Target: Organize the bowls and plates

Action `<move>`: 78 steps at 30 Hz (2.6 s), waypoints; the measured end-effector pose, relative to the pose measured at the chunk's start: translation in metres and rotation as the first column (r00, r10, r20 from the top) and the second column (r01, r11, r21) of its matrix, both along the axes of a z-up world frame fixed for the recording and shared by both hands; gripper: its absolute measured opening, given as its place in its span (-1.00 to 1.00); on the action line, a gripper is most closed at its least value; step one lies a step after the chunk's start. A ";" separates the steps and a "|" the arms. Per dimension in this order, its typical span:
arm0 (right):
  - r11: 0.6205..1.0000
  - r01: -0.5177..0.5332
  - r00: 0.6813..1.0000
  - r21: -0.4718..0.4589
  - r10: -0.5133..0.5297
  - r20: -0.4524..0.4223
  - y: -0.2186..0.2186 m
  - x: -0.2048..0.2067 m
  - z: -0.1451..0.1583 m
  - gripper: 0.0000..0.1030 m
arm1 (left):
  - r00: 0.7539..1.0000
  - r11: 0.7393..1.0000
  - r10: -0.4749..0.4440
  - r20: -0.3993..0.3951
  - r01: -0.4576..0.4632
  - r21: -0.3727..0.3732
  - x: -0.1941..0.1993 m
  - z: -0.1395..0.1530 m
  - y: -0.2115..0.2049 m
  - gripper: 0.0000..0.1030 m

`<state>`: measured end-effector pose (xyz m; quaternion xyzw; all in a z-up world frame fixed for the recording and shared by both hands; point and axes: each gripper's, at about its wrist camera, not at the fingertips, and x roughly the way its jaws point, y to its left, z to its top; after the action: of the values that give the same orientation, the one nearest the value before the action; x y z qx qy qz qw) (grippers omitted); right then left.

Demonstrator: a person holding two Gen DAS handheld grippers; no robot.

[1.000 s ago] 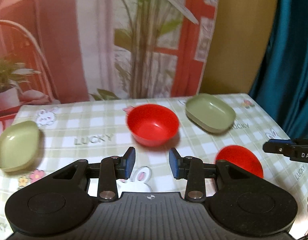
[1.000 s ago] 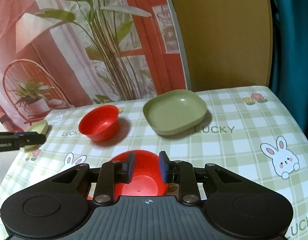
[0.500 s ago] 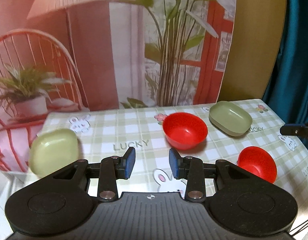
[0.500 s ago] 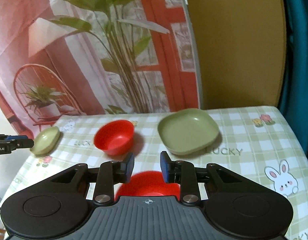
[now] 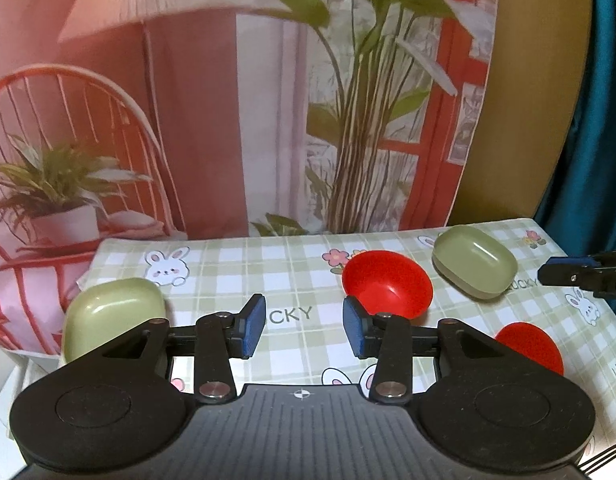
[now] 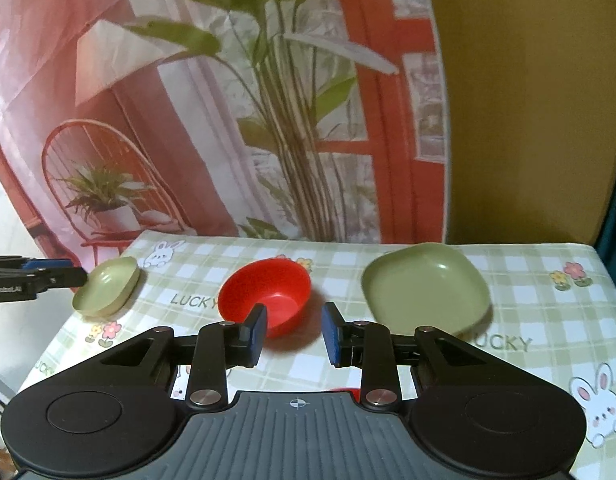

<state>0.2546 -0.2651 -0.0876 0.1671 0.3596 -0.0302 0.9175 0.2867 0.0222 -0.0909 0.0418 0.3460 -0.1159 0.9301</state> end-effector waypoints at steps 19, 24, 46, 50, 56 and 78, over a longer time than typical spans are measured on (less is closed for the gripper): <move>0.997 -0.028 0.990 0.070 0.038 -0.138 -0.003 0.096 -0.082 -0.46 | 0.991 0.998 -0.046 -0.125 0.041 -0.047 0.103 -0.083 -0.048 0.02; 0.995 -0.035 0.984 0.089 0.049 -0.168 -0.003 0.110 -0.100 -0.46 | 0.984 0.995 -0.041 -0.173 0.025 -0.098 0.120 -0.106 -0.053 0.02; 0.984 0.014 0.983 0.179 0.019 -0.181 -0.010 0.120 -0.119 -0.76 | 0.979 0.986 -0.004 -0.201 -0.029 -0.162 0.126 -0.125 -0.061 -0.78; 0.982 0.022 0.991 0.190 0.004 -0.137 -0.010 0.109 -0.098 -0.76 | 0.985 0.986 0.023 -0.171 -0.050 -0.158 0.112 -0.107 -0.061 -0.77; 0.976 0.045 0.997 0.213 -0.031 -0.066 -0.007 0.081 -0.056 -0.76 | 0.993 0.989 0.042 -0.109 -0.057 -0.137 0.081 -0.066 -0.066 -0.77; 0.982 0.090 0.988 0.168 -0.109 0.111 0.011 -0.045 0.059 -0.74 | 0.999 0.984 0.022 0.033 -0.015 -0.176 -0.051 0.043 -0.099 -0.76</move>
<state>0.2094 -0.2537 -0.0281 0.2608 0.2963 -0.0364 0.9181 0.2354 -0.0763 -0.0479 -0.0414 0.3184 -0.1366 0.9372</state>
